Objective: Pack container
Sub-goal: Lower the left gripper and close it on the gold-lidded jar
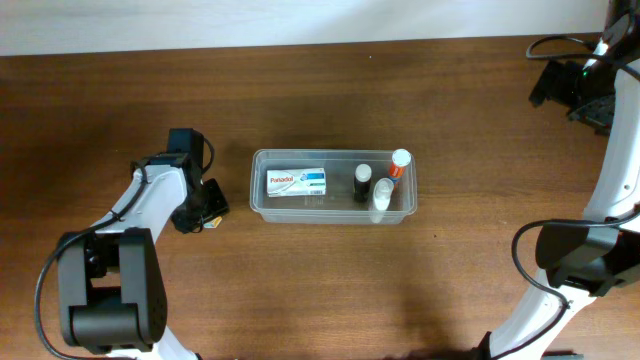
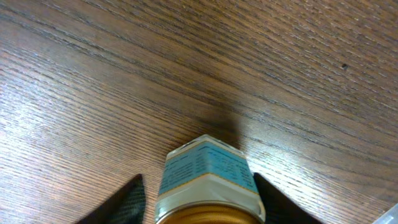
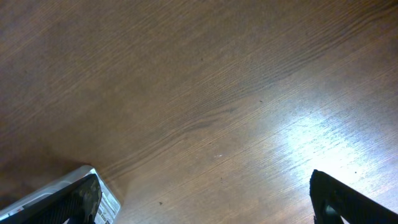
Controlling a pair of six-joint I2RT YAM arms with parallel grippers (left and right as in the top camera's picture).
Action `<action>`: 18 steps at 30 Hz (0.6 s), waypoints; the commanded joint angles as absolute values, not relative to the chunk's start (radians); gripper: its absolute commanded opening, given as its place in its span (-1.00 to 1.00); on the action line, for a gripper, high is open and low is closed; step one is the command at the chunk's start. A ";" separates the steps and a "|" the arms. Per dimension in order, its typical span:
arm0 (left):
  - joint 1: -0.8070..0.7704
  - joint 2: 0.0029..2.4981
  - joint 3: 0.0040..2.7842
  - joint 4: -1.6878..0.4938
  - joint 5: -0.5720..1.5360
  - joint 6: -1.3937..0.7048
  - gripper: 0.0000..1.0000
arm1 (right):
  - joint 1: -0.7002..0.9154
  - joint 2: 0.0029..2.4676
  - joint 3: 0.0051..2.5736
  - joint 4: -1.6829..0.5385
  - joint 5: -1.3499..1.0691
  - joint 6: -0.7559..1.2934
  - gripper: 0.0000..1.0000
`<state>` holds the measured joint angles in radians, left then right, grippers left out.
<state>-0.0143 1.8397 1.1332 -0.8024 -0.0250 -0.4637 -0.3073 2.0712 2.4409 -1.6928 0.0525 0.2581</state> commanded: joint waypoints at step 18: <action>-0.011 1.830 1.254 -0.955 -0.014 -0.342 -0.29 | -0.308 2.041 2.450 -1.698 0.064 0.259 0.97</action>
